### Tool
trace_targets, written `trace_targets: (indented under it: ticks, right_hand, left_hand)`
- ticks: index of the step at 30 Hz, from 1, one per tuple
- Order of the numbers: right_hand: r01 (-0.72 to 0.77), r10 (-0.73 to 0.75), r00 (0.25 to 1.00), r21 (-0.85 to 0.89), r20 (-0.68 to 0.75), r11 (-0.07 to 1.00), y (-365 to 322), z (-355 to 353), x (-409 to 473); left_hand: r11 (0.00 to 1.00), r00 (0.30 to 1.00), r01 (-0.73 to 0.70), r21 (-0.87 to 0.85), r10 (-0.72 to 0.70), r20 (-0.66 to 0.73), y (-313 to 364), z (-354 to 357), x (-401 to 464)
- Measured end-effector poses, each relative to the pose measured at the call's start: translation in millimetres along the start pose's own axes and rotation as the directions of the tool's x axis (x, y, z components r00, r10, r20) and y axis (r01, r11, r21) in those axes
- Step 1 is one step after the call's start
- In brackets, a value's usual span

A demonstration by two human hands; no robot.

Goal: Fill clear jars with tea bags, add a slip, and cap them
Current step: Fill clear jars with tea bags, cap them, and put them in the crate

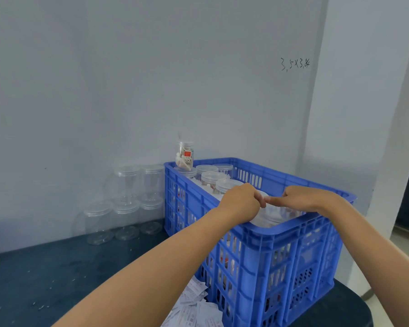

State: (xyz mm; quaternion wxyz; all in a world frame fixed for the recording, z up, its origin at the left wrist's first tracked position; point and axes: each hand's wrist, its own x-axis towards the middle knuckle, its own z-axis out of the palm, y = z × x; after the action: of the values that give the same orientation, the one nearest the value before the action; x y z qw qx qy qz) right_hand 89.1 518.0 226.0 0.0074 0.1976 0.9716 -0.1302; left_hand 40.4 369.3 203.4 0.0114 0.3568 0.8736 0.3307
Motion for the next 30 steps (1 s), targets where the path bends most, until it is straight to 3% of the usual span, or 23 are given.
trace_targets:
  ticks: [5, 9, 12, 17, 21, 25, 28, 30]
  right_hand:
    - [-0.008, 0.012, 0.994, 0.042, -0.106, 0.999, -17.4, -1.5, 4.3]
    - [0.134, -0.067, 0.953, 0.213, -0.294, 0.968, -50.4, -7.3, 5.2]
    - [0.292, -0.125, 0.867, 0.286, -0.483, 0.913, -89.8, -1.6, 1.1]
    - [0.476, -0.170, 0.821, 0.488, -0.545, 0.732, -172.3, 35.1, -1.2]
    - [0.455, -0.176, 0.886, 0.727, -0.430, 0.514, -230.7, 74.6, 9.6]
    - [0.261, -0.116, 0.965, 0.895, -0.235, 0.360, -269.3, 118.8, 41.9]
    - [0.106, -0.116, 0.991, 0.948, -0.074, 0.299, -294.1, 153.5, 66.0]
    - [-0.060, -0.123, 0.989, 0.979, 0.085, 0.197, -309.9, 171.6, 81.1]
  left_hand:
    - [0.996, 0.996, -0.071, -0.062, 0.068, -0.060, -6.8, -1.6, 1.4]
    - [0.951, 0.969, -0.116, -0.286, 0.045, -0.245, -21.5, -15.7, 0.3]
    - [0.837, 0.934, -0.165, -0.522, -0.038, -0.356, -39.2, -32.5, -3.4]
    - [0.599, 0.840, -0.265, -0.756, -0.242, -0.486, -96.8, -55.2, -23.5]
    - [0.617, 0.760, -0.207, -0.759, -0.387, -0.522, -164.9, -71.6, -36.1]
    - [0.739, 0.661, -0.101, -0.666, -0.450, -0.600, -240.3, -97.9, -46.3]
    - [0.771, 0.582, -0.001, -0.637, -0.518, -0.628, -301.4, -114.7, -51.6]
    - [0.776, 0.549, 0.094, -0.624, -0.563, -0.618, -340.2, -120.7, -56.1]
